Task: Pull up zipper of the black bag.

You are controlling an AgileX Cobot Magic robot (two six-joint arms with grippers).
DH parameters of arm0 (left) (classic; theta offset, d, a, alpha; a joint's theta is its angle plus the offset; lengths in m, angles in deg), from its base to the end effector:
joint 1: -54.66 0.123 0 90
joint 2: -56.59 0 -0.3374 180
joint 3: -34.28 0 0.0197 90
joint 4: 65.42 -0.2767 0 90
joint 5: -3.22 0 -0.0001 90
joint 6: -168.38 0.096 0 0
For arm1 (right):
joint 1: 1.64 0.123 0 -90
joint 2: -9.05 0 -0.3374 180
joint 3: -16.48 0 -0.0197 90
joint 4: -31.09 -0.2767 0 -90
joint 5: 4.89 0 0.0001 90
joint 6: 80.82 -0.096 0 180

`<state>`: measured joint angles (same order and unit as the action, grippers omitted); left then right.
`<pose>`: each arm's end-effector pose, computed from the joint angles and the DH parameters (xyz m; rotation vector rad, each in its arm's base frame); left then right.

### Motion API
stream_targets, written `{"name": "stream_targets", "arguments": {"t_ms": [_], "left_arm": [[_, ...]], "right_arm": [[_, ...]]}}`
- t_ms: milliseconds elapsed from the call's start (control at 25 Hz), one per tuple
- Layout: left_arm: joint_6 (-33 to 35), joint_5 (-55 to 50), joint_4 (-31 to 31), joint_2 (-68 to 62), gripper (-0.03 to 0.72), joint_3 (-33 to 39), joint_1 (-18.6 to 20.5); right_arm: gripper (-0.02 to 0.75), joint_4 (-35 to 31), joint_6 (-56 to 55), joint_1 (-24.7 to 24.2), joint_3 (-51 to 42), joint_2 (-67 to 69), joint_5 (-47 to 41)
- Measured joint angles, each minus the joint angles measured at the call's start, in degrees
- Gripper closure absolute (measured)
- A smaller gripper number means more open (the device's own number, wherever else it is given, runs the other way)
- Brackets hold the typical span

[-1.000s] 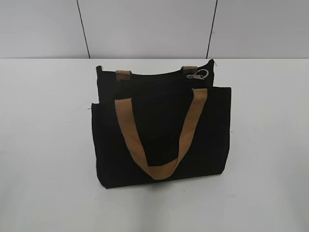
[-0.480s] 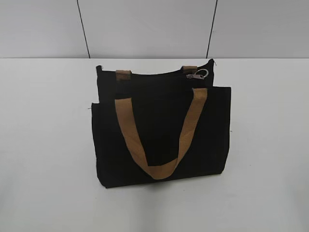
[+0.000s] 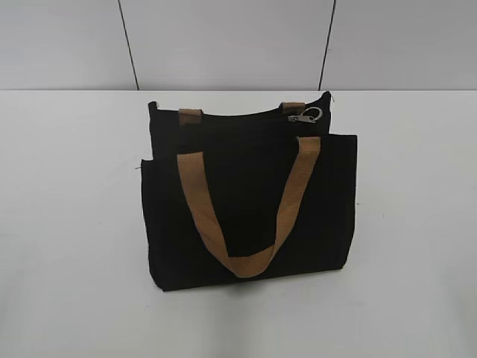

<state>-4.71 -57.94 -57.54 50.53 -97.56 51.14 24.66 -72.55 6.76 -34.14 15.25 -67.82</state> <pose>-0.0370 -0.0093 0.2958 0.1924 1.9993 -0.1257 -0.0327 0.0049 0.2801 -0.3098 2.0644 0.1368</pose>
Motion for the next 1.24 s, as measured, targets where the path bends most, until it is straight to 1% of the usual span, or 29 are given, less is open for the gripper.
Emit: {"name": "stream_targets", "arguments": {"t_ms": [360,480,640,720,1240], "left_arm": [[0.00,0.11,0.00,0.00,0.202,0.00,0.00],[0.00,0.13,0.00,0.00,0.202,0.00,0.00],[0.00,0.18,0.00,0.00,0.202,0.00,0.00],[0.00,0.18,0.00,0.00,0.202,0.00,0.00],[0.00,0.18,-0.05,0.00,0.202,0.00,0.00]], "right_arm": [[0.316,-0.04,0.00,-0.69,0.00,0.00,0.00],[0.316,-0.04,0.00,-4.31,0.00,0.00,0.00],[0.316,-0.04,-0.06,-10.87,0.00,0.00,0.00],[0.316,-0.04,-0.06,-12.22,0.00,0.00,0.00],[0.316,-0.04,-0.06,-12.48,0.00,0.00,0.00]]}}
